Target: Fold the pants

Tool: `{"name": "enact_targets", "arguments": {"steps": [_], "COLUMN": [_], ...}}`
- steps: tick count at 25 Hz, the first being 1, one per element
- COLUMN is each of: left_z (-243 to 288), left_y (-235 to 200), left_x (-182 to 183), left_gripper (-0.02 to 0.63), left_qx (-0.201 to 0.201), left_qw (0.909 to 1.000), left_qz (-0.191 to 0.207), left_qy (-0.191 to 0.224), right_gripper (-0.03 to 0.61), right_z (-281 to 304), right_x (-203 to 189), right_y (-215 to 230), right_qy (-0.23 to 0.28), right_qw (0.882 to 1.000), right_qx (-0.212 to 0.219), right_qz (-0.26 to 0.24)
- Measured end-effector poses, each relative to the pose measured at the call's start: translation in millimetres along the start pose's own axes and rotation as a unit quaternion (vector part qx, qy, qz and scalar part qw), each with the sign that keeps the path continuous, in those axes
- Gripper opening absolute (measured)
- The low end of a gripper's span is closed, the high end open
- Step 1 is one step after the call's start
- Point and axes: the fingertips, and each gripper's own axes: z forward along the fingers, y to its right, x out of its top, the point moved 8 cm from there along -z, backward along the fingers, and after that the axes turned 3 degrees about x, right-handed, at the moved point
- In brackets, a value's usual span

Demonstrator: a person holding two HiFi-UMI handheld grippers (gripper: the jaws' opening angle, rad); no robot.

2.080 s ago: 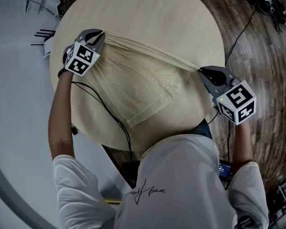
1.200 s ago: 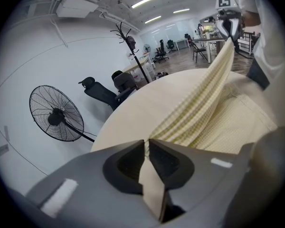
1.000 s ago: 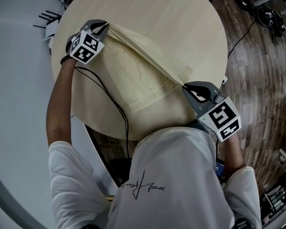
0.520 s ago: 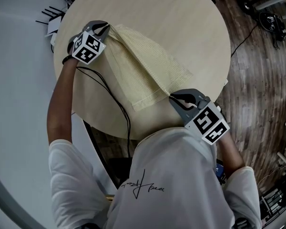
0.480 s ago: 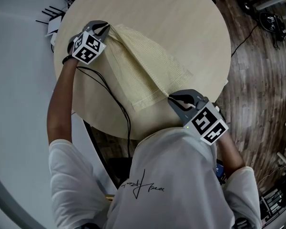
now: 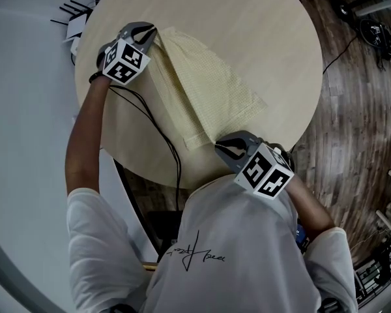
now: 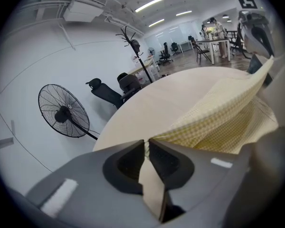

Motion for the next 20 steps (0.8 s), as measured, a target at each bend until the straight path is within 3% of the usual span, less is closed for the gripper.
{"name": "enact_targets", "arguments": {"steps": [20], "left_z": [8.8], "left_y": [14.7], "left_x": [-43.6], "left_gripper": [0.089], "left_qx": [-0.013], "left_qw": [0.9998], "left_qz": [-0.009], "left_qy": [-0.007], "right_gripper": [0.014], "right_z": [78.4], "right_x": [0.3], "right_y": [-6.3], "right_qy": [-0.062], "right_qw": [0.996], "right_qx": [0.066], "right_qz": [-0.021]}}
